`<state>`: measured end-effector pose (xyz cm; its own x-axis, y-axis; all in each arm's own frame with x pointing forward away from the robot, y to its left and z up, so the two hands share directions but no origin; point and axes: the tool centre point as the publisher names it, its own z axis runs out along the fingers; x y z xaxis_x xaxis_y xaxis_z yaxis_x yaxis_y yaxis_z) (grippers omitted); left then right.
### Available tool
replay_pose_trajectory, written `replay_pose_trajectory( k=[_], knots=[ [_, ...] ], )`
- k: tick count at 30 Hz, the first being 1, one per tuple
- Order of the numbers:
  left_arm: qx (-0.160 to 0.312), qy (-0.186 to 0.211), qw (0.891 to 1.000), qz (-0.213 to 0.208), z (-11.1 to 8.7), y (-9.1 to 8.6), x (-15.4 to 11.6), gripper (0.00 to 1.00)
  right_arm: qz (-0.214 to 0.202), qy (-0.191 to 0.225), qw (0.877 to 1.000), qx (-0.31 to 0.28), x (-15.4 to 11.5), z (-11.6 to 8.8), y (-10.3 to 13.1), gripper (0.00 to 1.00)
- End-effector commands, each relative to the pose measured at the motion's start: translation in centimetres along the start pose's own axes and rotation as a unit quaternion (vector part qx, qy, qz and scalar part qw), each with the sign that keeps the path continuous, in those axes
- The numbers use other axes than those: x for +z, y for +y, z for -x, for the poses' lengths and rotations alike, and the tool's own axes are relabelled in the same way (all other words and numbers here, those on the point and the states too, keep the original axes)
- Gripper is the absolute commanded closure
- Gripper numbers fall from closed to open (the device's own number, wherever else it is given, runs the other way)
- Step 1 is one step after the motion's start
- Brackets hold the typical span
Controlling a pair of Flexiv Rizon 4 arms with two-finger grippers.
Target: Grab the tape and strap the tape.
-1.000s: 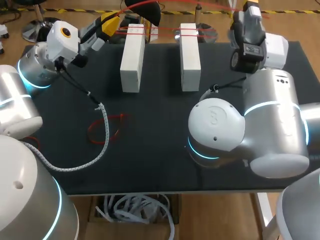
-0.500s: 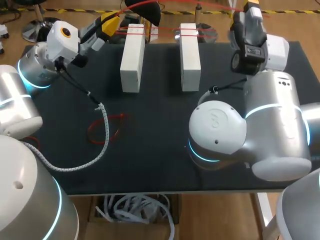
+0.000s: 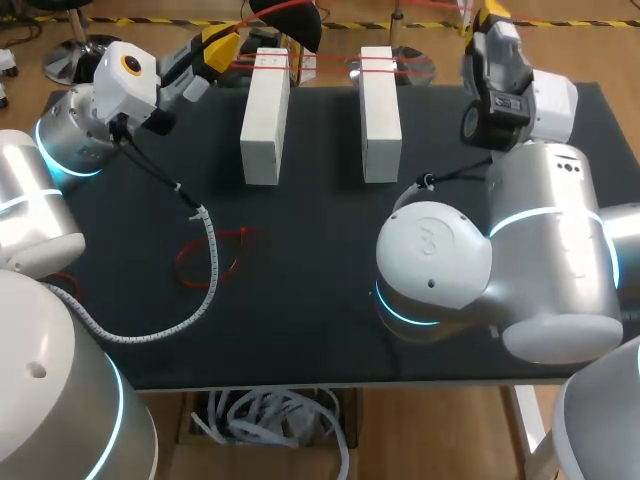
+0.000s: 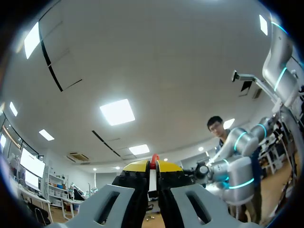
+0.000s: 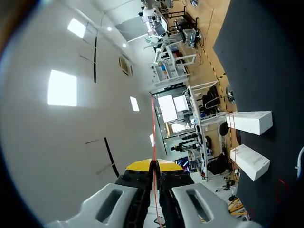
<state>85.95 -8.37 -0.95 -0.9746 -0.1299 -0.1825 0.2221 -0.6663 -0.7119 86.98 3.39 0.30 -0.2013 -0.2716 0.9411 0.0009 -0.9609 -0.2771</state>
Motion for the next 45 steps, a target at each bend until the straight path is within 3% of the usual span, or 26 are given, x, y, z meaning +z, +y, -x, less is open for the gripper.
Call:
replay_pose_trajectory(
  k=[1, 34, 36, 38, 43, 45],
  knots=[
    [0.001, 0.0, 1.0, -0.001, -0.1, 0.0, 0.0, 1.0, 0.006, -0.007, 1.0, -0.002, -0.2, -0.5, -0.4, 1.0],
    [0.001, 0.0, 1.0, -0.001, -0.1, 0.0, 0.0, 1.0, 0.007, -0.018, 1.0, -0.008, -0.2, -0.3, -0.4, 1.0],
    [-0.037, 0.023, 0.996, 0.076, 0.1, -0.3, -0.2, 1.0, 0.007, -0.018, 1.0, -0.008, -0.2, -0.3, -0.4, 1.0],
    [-0.072, 0.047, 0.983, 0.16, 0.2, -0.5, -0.3, 1.0, 0.007, -0.018, 1.0, -0.008, -0.2, -0.3, -0.4, 1.0],
    [-0.112, 0.073, 0.933, 0.335, 0.0, -1.1, -0.2, 1.0, 0.007, -0.018, 1.0, -0.008, -0.2, -0.3, -0.4, 1.0],
    [-0.125, 0.08, 0.901, 0.408, 0.0, -1.4, -0.1, 1.0, 0.007, -0.018, 1.0, -0.008, -0.2, -0.3, -0.4, 1.0]
  ],
)
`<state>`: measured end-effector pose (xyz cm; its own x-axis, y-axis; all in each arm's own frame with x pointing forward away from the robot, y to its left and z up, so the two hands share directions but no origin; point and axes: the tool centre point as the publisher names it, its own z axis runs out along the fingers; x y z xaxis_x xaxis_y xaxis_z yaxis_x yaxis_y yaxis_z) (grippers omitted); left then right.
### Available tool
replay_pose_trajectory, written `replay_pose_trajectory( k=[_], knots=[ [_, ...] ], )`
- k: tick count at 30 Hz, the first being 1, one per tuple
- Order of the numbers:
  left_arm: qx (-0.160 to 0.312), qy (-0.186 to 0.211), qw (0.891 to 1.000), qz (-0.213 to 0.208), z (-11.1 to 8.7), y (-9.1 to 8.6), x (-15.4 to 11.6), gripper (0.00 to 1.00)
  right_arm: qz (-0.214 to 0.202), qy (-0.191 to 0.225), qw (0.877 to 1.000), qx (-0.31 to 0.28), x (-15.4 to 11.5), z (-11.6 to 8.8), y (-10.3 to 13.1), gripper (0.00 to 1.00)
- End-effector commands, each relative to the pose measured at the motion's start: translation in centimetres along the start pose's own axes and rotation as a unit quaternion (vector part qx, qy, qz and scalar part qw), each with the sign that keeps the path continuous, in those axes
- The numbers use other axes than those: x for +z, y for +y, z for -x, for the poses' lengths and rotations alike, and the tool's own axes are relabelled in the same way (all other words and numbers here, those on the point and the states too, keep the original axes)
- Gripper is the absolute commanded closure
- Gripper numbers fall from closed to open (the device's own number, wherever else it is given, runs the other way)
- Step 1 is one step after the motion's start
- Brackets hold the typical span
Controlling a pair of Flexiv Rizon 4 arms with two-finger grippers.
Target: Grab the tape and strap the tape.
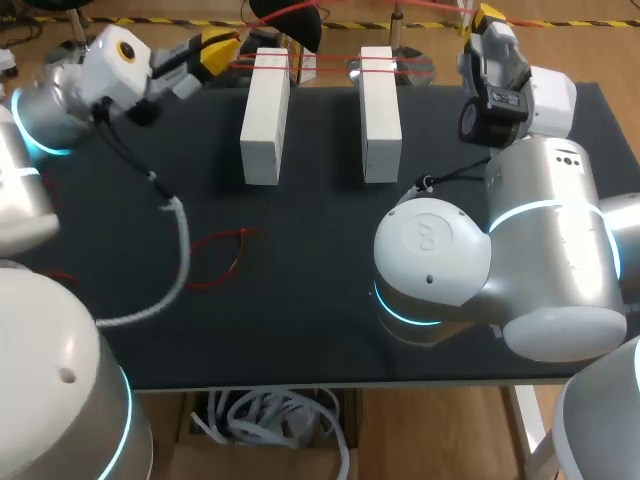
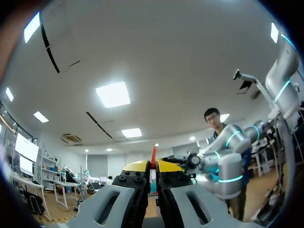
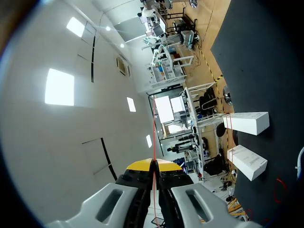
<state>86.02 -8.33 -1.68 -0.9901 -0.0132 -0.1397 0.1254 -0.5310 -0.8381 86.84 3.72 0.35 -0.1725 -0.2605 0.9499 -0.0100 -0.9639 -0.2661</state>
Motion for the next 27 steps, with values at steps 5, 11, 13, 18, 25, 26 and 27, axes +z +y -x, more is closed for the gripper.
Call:
replay_pose_trajectory(
  k=[5, 11, 13, 18, 25, 26, 27],
  knots=[
    [-0.117, 0.031, 0.866, 0.485, -0.21, -2.31, 0.55, 1.0, 0.002, -0.004, 1.0, -0.001, -0.06, -0.36, -0.11, 1.0],
    [-0.117, 0.03, 0.853, 0.508, -0.24, -2.27, 0.54, 1.0, 0.002, -0.004, 1.0, -0.001, -0.06, -0.36, -0.11, 1.0],
    [-0.117, 0.03, 0.853, 0.508, -0.24, -2.27, 0.54, 1.0, 0.002, -0.004, 1.0, -0.001, -0.06, -0.36, -0.11, 1.0],
    [-0.117, 0.03, 0.853, 0.508, -0.24, -2.27, 0.54, 1.0, 0.002, -0.004, 1.0, -0.001, -0.06, -0.36, -0.11, 1.0],
    [-0.114, 0.045, 0.842, 0.526, -0.12, -2.17, 0.77, 1.0, 0.002, -0.004, 1.0, -0.001, -0.06, -0.36, -0.11, 1.0],
    [-0.113, 0.06, 0.833, 0.538, -0.03, -2.04, 0.95, 1.0, 0.002, -0.004, 1.0, -0.001, -0.06, -0.36, -0.11, 1.0],
    [-0.118, 0.067, 0.821, 0.554, -0.01, -1.84, 1.02, 1.0, 0.002, -0.004, 1.0, -0.001, -0.06, -0.36, -0.11, 1.0]
  ],
)
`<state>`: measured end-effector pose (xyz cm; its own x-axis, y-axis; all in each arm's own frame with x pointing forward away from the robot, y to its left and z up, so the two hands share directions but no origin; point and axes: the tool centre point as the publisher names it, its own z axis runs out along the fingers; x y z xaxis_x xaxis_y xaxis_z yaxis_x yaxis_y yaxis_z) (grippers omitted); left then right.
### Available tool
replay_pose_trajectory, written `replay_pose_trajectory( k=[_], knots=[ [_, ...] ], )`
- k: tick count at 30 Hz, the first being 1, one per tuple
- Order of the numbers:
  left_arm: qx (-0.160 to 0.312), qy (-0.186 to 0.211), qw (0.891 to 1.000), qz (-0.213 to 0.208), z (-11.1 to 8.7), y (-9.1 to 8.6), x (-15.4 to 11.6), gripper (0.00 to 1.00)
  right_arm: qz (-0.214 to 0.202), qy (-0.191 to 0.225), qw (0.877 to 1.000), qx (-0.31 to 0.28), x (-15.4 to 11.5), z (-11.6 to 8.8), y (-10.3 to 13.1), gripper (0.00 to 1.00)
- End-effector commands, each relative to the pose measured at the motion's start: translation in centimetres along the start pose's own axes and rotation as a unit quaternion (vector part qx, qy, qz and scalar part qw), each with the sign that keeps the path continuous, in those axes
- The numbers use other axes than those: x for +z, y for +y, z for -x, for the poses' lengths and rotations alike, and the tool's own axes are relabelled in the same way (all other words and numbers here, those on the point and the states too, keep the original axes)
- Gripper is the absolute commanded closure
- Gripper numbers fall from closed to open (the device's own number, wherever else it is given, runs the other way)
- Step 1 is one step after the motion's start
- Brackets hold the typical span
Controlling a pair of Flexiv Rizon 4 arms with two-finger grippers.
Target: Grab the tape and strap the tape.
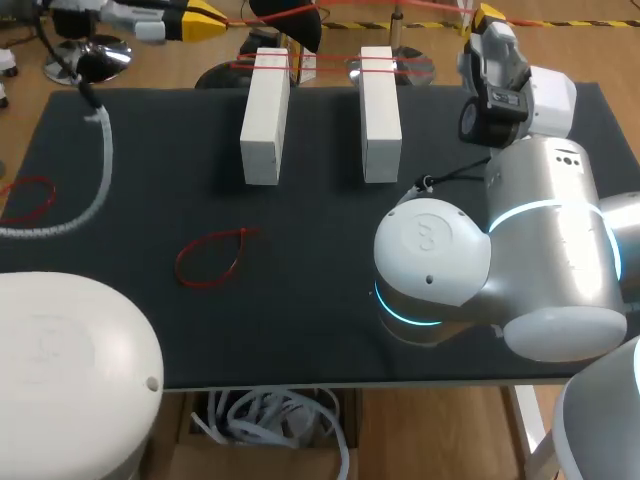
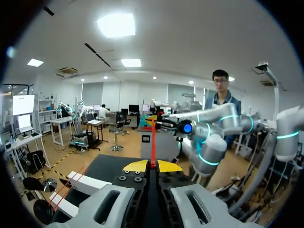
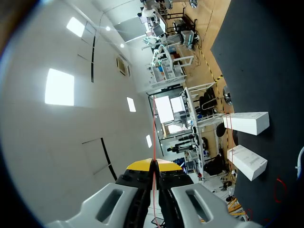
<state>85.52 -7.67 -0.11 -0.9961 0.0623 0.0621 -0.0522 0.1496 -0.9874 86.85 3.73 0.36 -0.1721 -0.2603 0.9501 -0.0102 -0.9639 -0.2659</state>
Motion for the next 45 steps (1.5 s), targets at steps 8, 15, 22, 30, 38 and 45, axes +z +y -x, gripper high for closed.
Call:
replay_pose_trajectory(
  k=[8, 15, 22, 30, 38, 45],
  knots=[
    [0.0, 0.015, 0.945, 0.326, 0.2, -0.4, 0.8, 1.0, 0.002, -0.004, 1.0, -0.001, -0.1, -0.4, -0.1, 1.0],
    [0.014, -0.017, 0.911, 0.412, 0.6, -1.7, 0.4, 1.0, 0.002, -0.004, 1.0, -0.001, -0.1, -0.4, -0.1, 1.0],
    [0.038, -0.018, 0.878, 0.478, 1.1, -2.3, 0.8, 1.0, 0.002, -0.004, 1.0, -0.001, -0.1, -0.4, -0.1, 1.0],
    [0.041, -0.005, 0.857, 0.513, 1.6, -3.0, 2.2, 1.0, 0.002, -0.004, 1.0, -0.001, -0.1, -0.4, -0.1, 1.0],
    [0.035, -0.02, 0.857, 0.513, 0.8, -3.6, 2.9, 1.0, 0.002, -0.004, 1.0, -0.001, -0.1, -0.4, -0.1, 1.0],
    [0.006, -0.041, 0.853, 0.52, -0.7, -4.6, 3.7, 1.0, 0.002, -0.004, 1.0, -0.001, -0.1, -0.4, -0.1, 1.0]
  ],
)
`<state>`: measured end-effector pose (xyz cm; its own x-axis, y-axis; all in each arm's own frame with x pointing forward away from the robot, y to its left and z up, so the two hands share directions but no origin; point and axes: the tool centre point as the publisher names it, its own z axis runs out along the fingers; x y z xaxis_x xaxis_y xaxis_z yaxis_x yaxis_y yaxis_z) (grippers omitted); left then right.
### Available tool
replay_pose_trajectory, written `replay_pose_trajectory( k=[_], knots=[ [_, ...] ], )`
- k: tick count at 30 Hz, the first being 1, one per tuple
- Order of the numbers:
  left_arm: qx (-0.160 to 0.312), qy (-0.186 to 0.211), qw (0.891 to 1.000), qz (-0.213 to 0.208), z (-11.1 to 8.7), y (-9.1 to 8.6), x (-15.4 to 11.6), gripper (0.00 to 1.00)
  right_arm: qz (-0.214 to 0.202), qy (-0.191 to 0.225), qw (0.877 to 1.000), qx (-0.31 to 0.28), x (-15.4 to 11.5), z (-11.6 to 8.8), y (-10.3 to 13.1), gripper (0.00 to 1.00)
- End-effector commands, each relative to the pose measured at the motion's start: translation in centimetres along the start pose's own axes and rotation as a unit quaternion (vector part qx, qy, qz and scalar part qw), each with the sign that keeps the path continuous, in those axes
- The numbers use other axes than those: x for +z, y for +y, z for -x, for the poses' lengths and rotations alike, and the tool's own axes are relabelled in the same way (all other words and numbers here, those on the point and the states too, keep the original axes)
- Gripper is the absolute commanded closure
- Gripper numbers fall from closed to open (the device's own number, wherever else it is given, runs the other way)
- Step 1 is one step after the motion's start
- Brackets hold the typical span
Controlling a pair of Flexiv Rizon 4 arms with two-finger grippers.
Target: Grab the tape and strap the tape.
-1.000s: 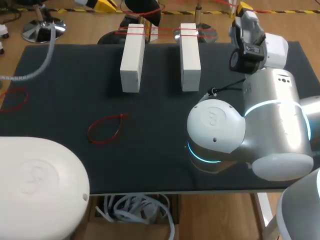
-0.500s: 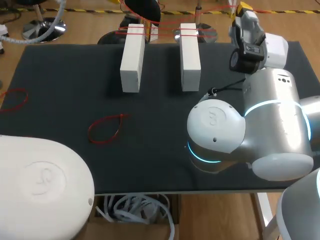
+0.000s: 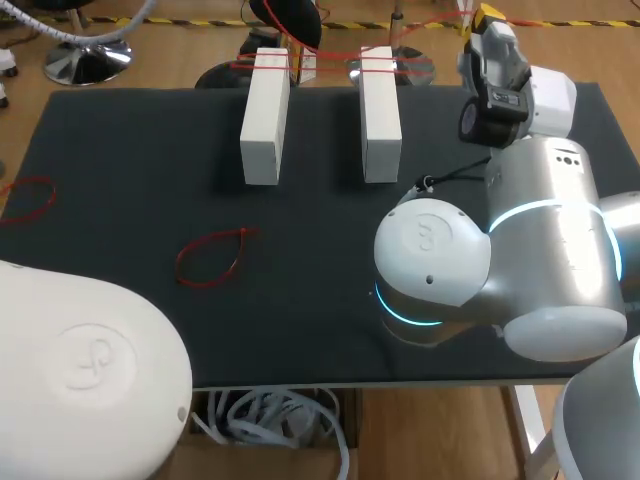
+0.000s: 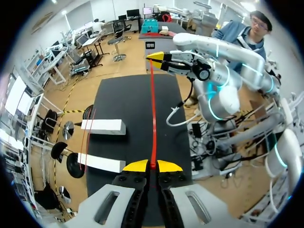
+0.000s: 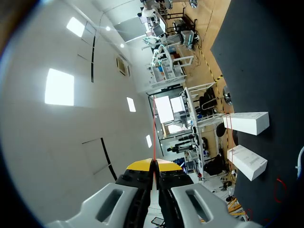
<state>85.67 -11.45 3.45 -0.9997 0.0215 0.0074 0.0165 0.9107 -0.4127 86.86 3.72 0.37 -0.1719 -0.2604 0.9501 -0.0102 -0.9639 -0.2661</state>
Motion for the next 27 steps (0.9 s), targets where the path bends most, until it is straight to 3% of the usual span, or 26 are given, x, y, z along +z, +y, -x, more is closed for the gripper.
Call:
replay_pose_trajectory(
  k=[1, 15, 20, 27],
  knots=[
    [-0.008, -0.005, 0.999, 0.049, -1.0, -0.8, -0.2, 1.0, 0.002, -0.003, 1.0, -0.001, -0.1, -0.3, -0.1, 1.0],
    [-0.018, -0.025, 0.999, 0.036, -2.2, -1.4, 0.3, 1.0, 0.002, -0.003, 1.0, -0.001, -0.1, -0.3, -0.1, 1.0],
    [0.009, -0.018, 0.999, 0.036, -2.2, -1.6, 0.4, 1.0, 0.002, -0.003, 1.0, -0.001, -0.1, -0.3, -0.1, 1.0],
    [0.009, -0.018, 0.999, 0.036, -2.2, -1.6, 0.4, 1.0, 0.002, -0.003, 1.0, -0.001, -0.1, -0.3, -0.1, 1.0]
  ],
)
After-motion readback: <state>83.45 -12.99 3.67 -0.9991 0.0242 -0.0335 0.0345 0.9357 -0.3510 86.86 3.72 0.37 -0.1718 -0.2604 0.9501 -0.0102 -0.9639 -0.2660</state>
